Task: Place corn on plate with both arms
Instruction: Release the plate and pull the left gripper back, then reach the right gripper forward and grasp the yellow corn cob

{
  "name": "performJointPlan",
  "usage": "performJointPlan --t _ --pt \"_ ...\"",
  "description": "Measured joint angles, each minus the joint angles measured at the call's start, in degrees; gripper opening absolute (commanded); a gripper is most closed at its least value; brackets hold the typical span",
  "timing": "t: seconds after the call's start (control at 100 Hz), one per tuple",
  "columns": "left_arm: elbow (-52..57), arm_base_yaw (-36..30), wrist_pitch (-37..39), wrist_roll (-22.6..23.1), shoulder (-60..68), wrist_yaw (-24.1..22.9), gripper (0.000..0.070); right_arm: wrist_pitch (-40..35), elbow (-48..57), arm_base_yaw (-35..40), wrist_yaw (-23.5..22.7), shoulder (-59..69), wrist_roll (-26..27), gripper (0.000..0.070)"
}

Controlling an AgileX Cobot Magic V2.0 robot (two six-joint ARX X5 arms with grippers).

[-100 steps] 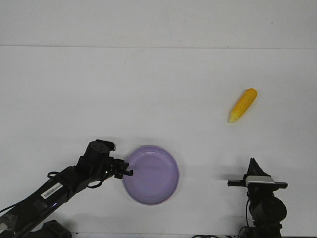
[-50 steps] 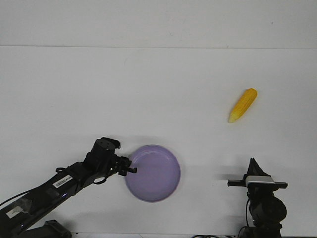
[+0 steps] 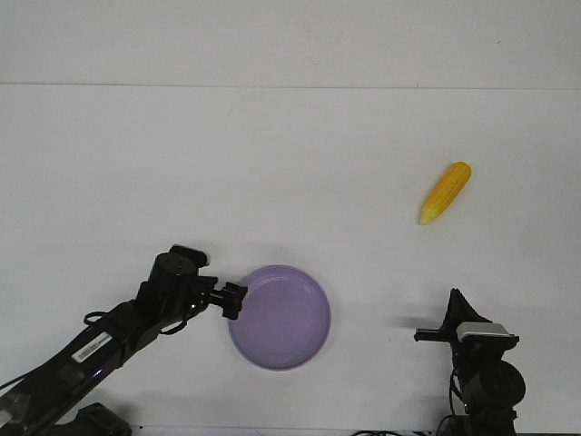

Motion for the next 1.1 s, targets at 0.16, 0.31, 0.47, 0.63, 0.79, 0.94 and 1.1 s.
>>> performJointPlan --t 0.16,0.31,0.47,0.63,0.79,0.94,1.1 --pt "0.0 2.3 -2.0 0.2 -13.0 -0.2 0.0504 3.0 0.4 0.0 -0.5 0.0 7.3 0.0004" --pt "0.0 2.7 -7.7 0.3 -27.3 -1.2 0.0504 -1.8 9.7 0.0 2.4 1.9 10.3 0.0008" --pt "0.0 2.7 -16.6 0.2 -40.4 -1.8 0.0503 -7.8 27.5 0.0 3.3 13.1 9.0 0.0484" --pt "0.0 2.7 -22.0 0.1 -46.8 -4.0 0.0502 -15.4 40.5 0.0 3.3 33.0 8.6 0.0574" --pt "0.0 2.7 -24.3 0.0 -48.3 -4.0 0.0502 -19.6 53.2 -0.3 4.6 55.5 9.0 0.07" --pt "0.0 2.7 -26.1 0.0 -48.2 -4.0 0.0502 -22.5 65.9 -1.7 4.4 76.6 9.7 0.069" --pt "0.0 2.7 -26.2 0.0 -48.2 -4.0 0.0502 -26.3 78.0 -2.8 4.5 94.8 11.9 0.0683"
